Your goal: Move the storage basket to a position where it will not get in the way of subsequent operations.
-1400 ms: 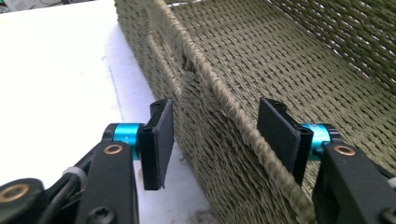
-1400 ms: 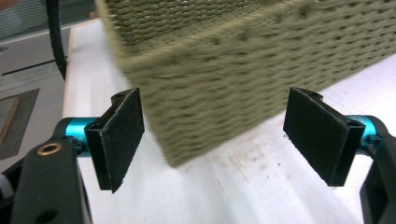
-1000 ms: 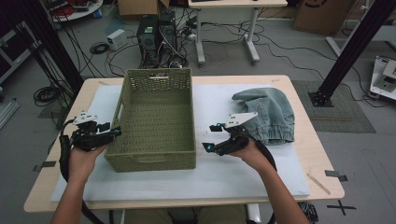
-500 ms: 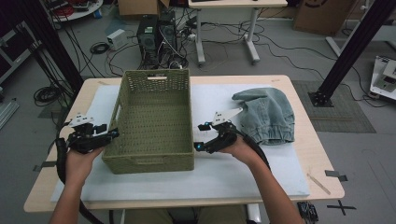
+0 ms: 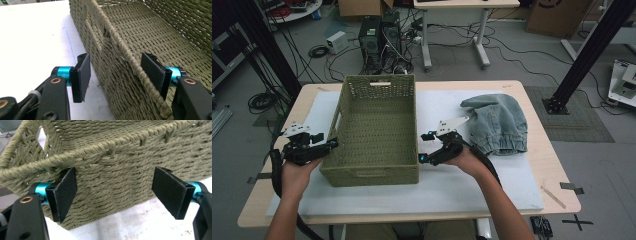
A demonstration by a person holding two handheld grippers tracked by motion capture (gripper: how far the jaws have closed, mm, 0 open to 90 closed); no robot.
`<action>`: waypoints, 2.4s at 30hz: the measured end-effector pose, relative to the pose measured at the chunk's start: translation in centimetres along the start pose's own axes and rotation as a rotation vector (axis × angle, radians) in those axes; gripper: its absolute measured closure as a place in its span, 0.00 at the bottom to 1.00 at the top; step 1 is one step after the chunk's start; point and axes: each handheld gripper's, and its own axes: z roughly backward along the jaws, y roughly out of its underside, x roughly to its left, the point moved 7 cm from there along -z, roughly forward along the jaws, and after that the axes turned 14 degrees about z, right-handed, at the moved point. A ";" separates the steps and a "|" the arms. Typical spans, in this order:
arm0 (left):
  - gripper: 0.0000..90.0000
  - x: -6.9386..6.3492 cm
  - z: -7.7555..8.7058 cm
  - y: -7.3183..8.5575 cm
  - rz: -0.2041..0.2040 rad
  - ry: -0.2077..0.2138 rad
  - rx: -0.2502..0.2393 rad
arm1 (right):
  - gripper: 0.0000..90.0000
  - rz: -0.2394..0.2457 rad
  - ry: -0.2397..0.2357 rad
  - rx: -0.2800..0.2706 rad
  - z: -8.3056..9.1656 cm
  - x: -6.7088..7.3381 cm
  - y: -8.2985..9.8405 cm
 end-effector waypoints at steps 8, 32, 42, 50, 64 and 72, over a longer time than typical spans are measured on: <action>0.46 0.9 0.8 0.2 0.004 -0.006 0.002 | 0.21 0.011 -0.016 -0.002 -0.9 0.5 -0.6; 0.45 1.2 0.9 0.2 -0.002 -0.011 -0.001 | 0.21 0.007 -0.024 0.000 -1.2 0.7 -0.8; 0.44 1.8 1.3 0.2 -0.004 -0.016 0.001 | 0.21 0.017 -0.038 -0.002 -1.8 0.9 -1.2; 0.44 2.4 1.7 0.2 -0.005 -0.021 0.002 | 0.21 0.022 -0.045 -0.008 -2.4 1.2 -1.5; 0.43 4.0 2.7 0.3 0.008 -0.034 -0.002 | 0.20 0.028 -0.071 -0.009 -4.0 1.4 -2.5; 0.43 5.1 3.3 0.3 0.009 -0.039 0.000 | 0.20 0.035 -0.079 -0.013 -5.1 1.7 -3.2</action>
